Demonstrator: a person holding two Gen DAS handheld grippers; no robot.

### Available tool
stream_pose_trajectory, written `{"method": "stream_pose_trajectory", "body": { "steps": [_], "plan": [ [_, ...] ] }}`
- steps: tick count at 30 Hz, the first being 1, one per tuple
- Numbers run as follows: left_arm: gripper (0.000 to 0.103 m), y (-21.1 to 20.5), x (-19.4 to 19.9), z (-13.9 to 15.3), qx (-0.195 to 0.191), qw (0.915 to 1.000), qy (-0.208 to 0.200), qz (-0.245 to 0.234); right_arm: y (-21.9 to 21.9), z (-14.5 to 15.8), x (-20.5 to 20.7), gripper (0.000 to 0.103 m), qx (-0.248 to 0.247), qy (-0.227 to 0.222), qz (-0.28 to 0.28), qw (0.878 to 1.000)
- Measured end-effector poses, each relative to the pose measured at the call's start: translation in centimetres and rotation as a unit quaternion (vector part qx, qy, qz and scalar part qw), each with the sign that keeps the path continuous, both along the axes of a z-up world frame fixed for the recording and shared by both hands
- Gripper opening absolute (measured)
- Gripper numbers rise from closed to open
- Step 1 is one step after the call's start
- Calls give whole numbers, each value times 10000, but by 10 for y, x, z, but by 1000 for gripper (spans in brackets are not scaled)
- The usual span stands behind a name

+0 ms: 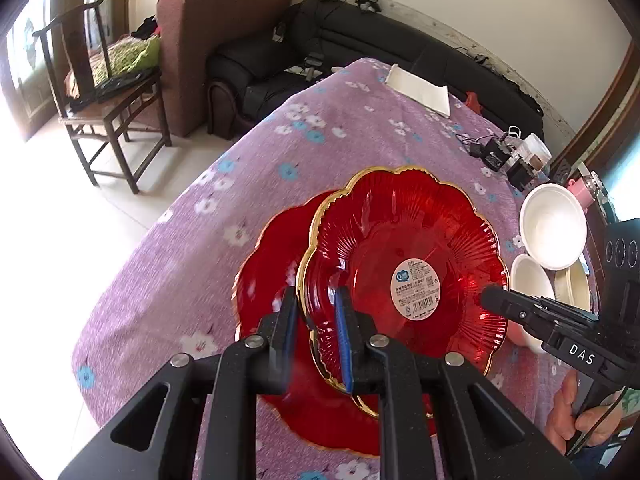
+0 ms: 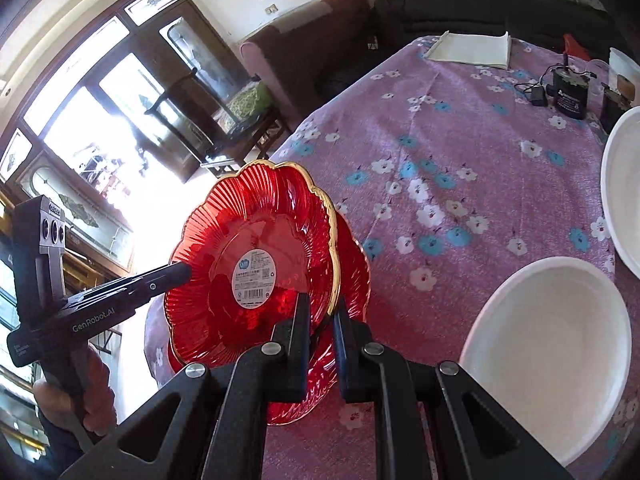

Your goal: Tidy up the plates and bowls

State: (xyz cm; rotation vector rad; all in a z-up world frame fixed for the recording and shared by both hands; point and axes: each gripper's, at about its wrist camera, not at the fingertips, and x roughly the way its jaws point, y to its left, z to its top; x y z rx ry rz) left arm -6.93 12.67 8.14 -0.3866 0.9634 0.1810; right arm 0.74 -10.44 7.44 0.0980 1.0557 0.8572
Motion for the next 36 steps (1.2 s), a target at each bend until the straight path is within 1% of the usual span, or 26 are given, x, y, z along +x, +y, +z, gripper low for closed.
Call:
{"method": "stream_pose_trajectory", "body": {
  "steps": [3, 7, 14, 17, 19, 21, 24, 28, 30, 31, 33, 35, 36],
  "plan": [
    [16, 6, -9, -10, 16, 9999, 107, 61, 10, -9, -5, 12, -89, 50, 123, 9999],
    [16, 9, -10, -18, -1, 9998, 170, 95, 18, -20, -8, 12, -204, 70, 172, 9996],
    [17, 5, -4, -23, 262, 9993, 216, 122, 24, -27, -10, 14, -390, -57, 177, 9991],
    [22, 4, -3, -24, 302, 9992, 232, 98, 26, -26, -12, 14, -467, -167, 170, 9986],
    [29, 3, -3, -24, 266, 9994, 218, 61, 28, -26, -14, 15, -536, -279, 153, 9981],
    [39, 0, -3, -23, 254, 9995, 198, -2, 28, -25, -15, 15, -558, -333, 136, 9978],
    [45, -6, -2, -23, 346, 9992, 202, -47, 28, -25, -17, 16, -620, -391, 134, 9972],
    [49, -9, -2, -23, 365, 9991, 187, -81, 30, -24, -18, 17, -693, -431, 150, 9966],
    [55, -11, -2, -23, 340, 9992, 167, -126, 32, -24, -20, 19, -726, -457, 165, 9962],
    [57, -11, -1, -24, 341, 9992, 165, -144, 32, -24, -20, 21, -728, -456, 177, 9962],
    [65, -15, 1, -24, 371, 9989, 186, -207, 34, -23, -22, 28, -714, -450, 236, 9962],
    [68, -19, 5, -25, 464, 9983, 228, -270, 35, -21, -24, 40, -670, -457, 311, 9962],
    [68, -20, 7, -25, 507, 9980, 251, -273, 36, -20, -25, 42, -661, -475, 334, 9961]
  ]
}}
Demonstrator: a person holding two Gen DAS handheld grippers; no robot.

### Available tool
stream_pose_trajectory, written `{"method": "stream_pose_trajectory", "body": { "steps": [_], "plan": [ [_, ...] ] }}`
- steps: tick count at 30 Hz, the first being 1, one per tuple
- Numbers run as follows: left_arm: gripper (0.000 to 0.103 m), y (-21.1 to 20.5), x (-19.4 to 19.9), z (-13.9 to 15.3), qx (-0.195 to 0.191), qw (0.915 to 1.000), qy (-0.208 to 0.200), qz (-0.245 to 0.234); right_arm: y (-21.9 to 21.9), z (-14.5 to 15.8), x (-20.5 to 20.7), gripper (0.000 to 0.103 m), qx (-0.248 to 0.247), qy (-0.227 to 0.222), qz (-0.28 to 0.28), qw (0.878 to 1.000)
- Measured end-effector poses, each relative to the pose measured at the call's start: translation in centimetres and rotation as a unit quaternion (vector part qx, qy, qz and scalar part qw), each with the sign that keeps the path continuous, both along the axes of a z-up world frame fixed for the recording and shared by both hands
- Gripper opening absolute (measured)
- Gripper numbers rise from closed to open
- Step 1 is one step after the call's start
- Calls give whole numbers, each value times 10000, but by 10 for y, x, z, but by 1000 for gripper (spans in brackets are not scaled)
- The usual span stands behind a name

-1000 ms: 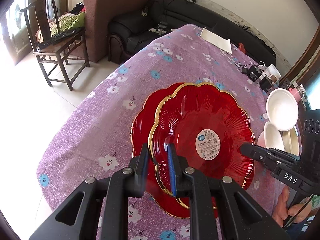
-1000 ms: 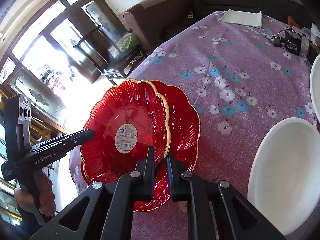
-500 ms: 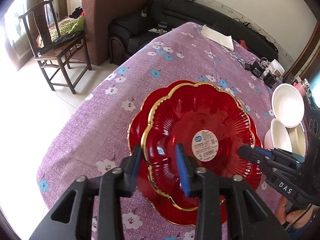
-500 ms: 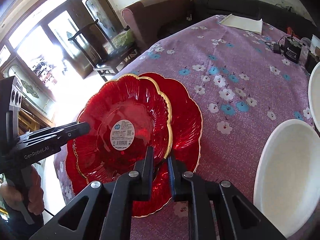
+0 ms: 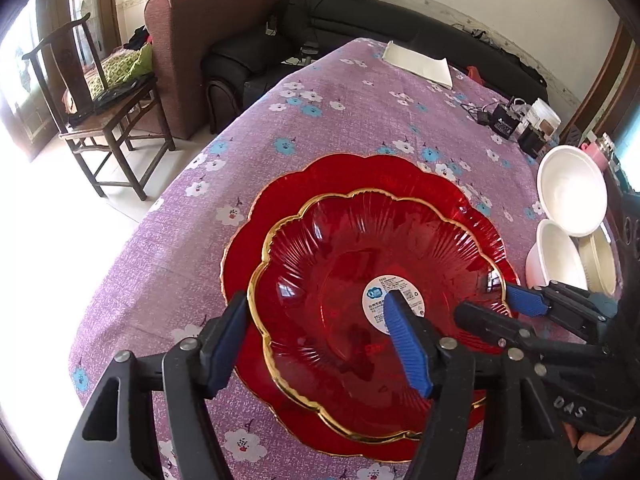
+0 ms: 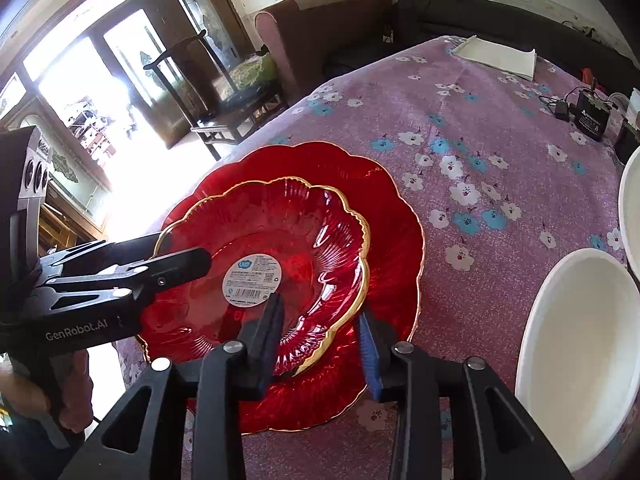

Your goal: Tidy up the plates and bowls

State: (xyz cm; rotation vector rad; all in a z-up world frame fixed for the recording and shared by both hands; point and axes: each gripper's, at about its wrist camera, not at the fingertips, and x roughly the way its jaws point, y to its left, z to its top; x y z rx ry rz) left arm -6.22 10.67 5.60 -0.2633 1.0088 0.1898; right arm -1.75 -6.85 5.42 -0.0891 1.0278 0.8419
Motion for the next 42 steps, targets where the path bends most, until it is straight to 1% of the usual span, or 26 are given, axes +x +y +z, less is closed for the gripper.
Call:
{"method": "stream_pose_trajectory", "body": {
  "steps": [1, 3, 6, 8, 9, 13, 17, 23, 27, 29, 33, 35, 36, 38, 40, 42],
  "plan": [
    [69, -1, 1, 0, 28, 10000, 7, 1, 0, 0, -1, 44, -15, -22, 7, 10000],
    [74, -3, 3, -1, 26, 10000, 27, -46, 1, 0, -1, 45, -35, -21, 18, 10000],
    [77, -3, 6, -1, 19, 9999, 114, -108, 0, 2, 1, 49, 28, 116, 58, 9999],
    [79, -3, 9, 0, -38, 9997, 197, -147, -1, 4, 1, 55, 84, 238, 113, 9996],
    [80, -2, 10, 0, -62, 9996, 224, -156, -3, 6, 2, 56, 122, 277, 111, 9995],
    [83, -1, 13, 1, -30, 9995, 265, -173, -10, 13, 5, 64, 140, 201, -38, 9997],
    [83, -2, 11, 2, -17, 9996, 249, -151, -15, 16, 7, 65, 218, 197, -100, 9995],
    [83, 2, 1, 13, -49, 9999, 63, -70, -19, 22, 8, 65, 278, 115, -168, 9994],
    [84, 1, -5, 22, 279, 9996, -51, 74, -22, 24, 9, 65, 299, 68, -213, 9993],
    [84, 3, -8, 26, 314, 9993, -140, 129, -24, 26, 8, 65, 305, 24, -225, 9993],
    [84, 2, -15, 32, 418, 9983, -305, 282, -31, 36, 7, 65, 334, -187, -331, 9987],
    [84, -4, -17, 36, 602, 9966, -446, 331, -39, 45, 6, 65, 290, -516, -534, 9968],
    [84, -7, -19, 38, 701, 9956, -517, 342, -45, 52, 5, 65, 263, -757, -673, 9945],
    [84, -19, -21, 41, 967, 9925, -674, 336, -59, 62, 5, 65, 244, -1067, -956, 9894],
    [84, -31, -24, 44, 1151, 9895, -837, 261, -81, 72, 7, 65, 317, -1244, -1258, 9837],
    [84, -43, -26, 45, 1242, 9874, -967, 152, -108, 79, 7, 65, 373, -1425, -1678, 9747]
  ]
}}
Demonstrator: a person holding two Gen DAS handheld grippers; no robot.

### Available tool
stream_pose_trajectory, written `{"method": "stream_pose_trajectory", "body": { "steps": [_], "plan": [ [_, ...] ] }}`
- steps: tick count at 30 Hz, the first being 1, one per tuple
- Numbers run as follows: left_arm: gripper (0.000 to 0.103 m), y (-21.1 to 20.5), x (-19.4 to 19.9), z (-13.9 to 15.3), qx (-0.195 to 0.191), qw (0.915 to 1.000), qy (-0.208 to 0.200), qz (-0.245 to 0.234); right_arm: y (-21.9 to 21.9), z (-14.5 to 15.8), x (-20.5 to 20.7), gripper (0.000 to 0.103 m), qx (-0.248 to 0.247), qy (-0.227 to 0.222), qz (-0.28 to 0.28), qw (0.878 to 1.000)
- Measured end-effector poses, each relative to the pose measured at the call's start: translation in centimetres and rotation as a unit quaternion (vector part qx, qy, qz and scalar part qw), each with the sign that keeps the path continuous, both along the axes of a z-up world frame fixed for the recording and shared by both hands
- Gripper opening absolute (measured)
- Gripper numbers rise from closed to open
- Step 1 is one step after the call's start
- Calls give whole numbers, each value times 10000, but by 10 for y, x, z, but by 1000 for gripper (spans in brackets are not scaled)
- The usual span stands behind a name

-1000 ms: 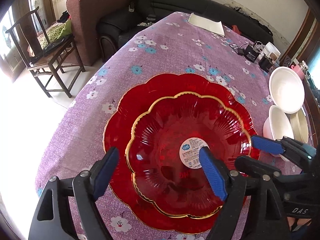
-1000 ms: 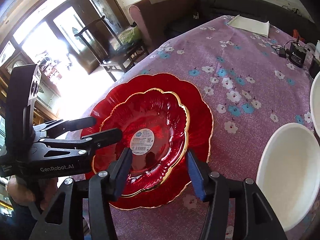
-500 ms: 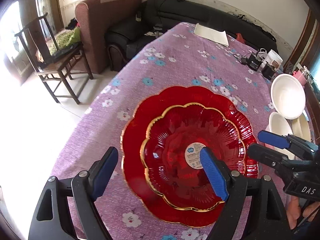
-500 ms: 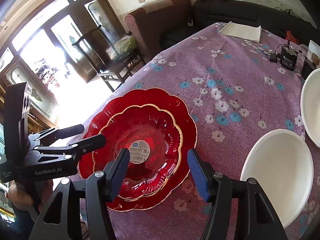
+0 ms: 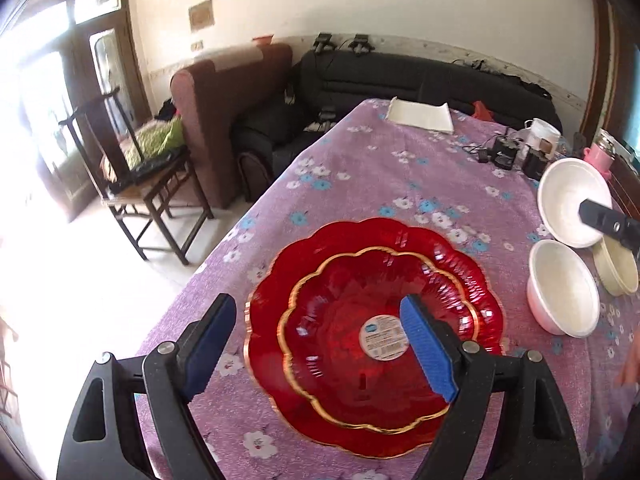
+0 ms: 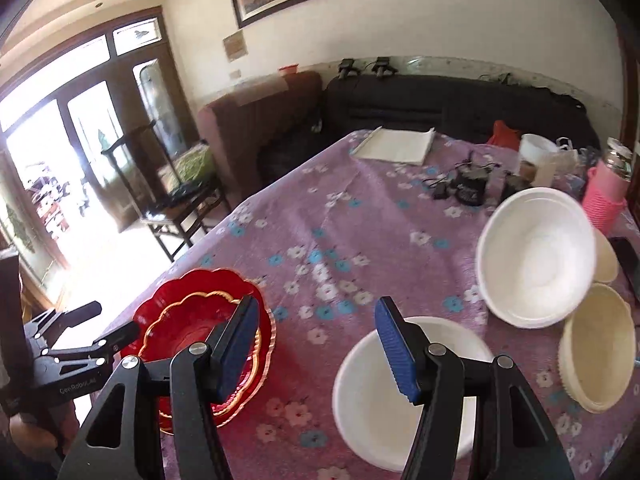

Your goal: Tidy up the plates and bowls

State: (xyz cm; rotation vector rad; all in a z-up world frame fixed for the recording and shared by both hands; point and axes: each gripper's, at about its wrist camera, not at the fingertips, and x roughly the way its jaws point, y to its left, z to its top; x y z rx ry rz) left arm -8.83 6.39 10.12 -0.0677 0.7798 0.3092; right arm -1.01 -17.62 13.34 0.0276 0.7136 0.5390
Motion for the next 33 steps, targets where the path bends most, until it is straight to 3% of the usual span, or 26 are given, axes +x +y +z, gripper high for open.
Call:
{"method": "stream_pose_trajectory", "body": {
  "steps": [2, 4, 6, 7, 9, 10, 14, 15, 17, 18, 19, 21, 33],
  "plan": [
    [84, -14, 1, 0, 68, 9998, -37, -168, -26, 3, -4, 81, -129, -220, -611, 9978],
    [84, -29, 4, 0, 46, 9993, -29, -363, -56, 6, -8, 84, 54, -573, -885, 9944],
    [84, -44, 9, -2, 4, 9983, 5, -582, -80, 0, -1, 84, -35, -486, -1135, 9923],
    [84, -51, 12, -2, -20, 9977, 25, -680, -90, -5, 4, 82, -22, -356, -1226, 9918],
    [84, -68, 20, -4, -38, 9958, 122, -906, -112, -19, 18, 70, 376, -12, -1238, 9916],
    [84, -76, 25, -5, -48, 9948, 176, -999, -116, -24, 25, 62, 330, 167, -1299, 9908],
    [84, -102, 50, -8, -474, 9877, 492, -1404, -125, -44, 47, 59, 314, 918, -1169, 9884],
    [82, -107, 57, -9, -587, 9856, 553, -1488, -128, -50, 50, 59, 426, 1148, -1138, 9859],
    [70, -119, 73, -12, -697, 9804, 756, -1679, -131, -58, 56, 40, 589, 1438, -1086, 9819],
    [68, -126, 82, -14, -724, 9786, 863, -1724, -133, -62, 56, 38, 653, 1588, -1065, 9794],
    [67, -131, 88, -15, -740, 9775, 902, -1755, -136, -65, 56, 38, 722, 1660, -1056, 9778],
    [52, -142, 100, -17, -724, 9749, 998, -1852, -136, -69, 57, 38, 756, 1763, -1042, 9759],
    [52, -143, 130, -39, -1151, 9671, 1423, -1767, -126, -84, 57, 38, 828, 2078, -767, 9716]
  ]
}}
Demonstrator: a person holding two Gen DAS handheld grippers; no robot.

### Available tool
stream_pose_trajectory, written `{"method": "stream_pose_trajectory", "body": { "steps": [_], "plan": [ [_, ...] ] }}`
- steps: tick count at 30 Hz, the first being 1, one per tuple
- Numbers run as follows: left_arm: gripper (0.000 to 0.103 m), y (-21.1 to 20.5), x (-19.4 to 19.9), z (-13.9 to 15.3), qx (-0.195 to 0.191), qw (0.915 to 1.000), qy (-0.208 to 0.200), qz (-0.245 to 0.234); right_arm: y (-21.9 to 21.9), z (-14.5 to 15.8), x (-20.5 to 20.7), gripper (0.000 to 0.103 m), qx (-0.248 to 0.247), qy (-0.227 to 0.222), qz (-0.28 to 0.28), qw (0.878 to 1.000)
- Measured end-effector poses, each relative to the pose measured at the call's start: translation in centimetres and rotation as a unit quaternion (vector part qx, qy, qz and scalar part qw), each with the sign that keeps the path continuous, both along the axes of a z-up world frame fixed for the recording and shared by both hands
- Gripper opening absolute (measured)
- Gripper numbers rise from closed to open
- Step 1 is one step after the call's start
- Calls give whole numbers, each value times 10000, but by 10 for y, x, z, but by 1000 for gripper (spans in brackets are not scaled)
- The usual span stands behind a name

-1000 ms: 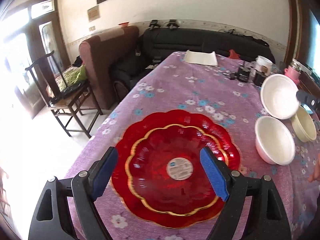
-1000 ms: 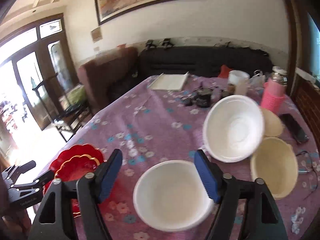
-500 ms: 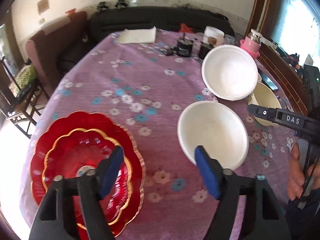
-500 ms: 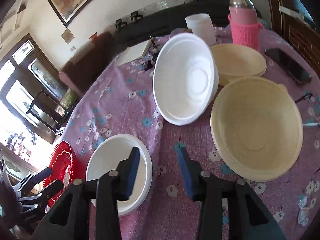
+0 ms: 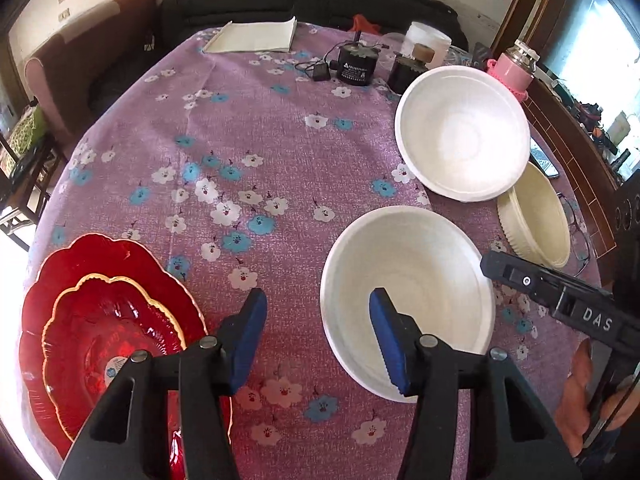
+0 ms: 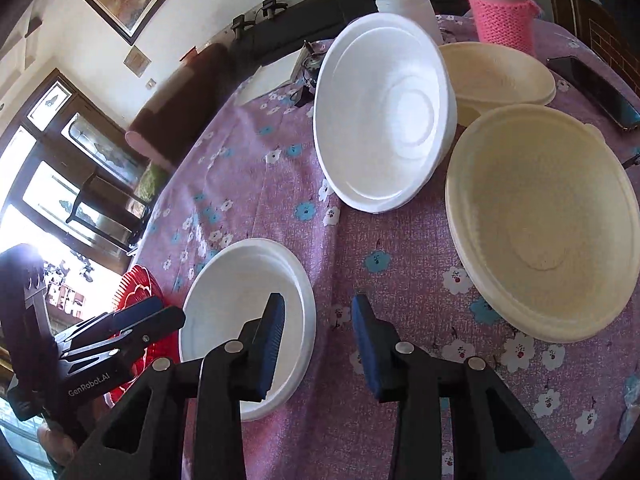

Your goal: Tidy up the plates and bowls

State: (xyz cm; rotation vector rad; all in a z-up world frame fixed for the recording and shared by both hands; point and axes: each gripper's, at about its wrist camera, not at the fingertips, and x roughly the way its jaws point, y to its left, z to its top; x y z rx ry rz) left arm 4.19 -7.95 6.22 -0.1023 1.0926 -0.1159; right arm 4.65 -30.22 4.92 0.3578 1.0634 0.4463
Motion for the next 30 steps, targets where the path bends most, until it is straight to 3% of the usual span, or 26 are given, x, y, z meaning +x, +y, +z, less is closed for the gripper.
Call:
{"method": "stream_pose_trajectory", "body": {
  "steps": [3, 4, 5, 6, 8, 30],
  "plan": [
    [51, 0, 4, -7, -74, 9999, 85, 12, 8, -5, 0, 37, -39, 70, 111, 9999],
    [47, 0, 4, -9, -114, 9999, 87, 2, 10, -6, 0, 30, -94, 89, 126, 9998],
    [31, -2, 5, -12, -138, 9998, 111, -39, 11, -8, -1, 18, -157, 130, 158, 9997],
    [18, -3, 5, -13, -159, 9997, 147, -65, 12, -11, 0, 15, -153, 194, 183, 9995],
    [12, -7, 4, -17, -239, 9994, 189, -171, 13, -16, 1, 10, -129, 285, 221, 9993],
    [13, -7, -45, 9, 606, 9952, -767, 51, 34, 11, -24, 10, -76, -257, 647, 9975]
  ]
}}
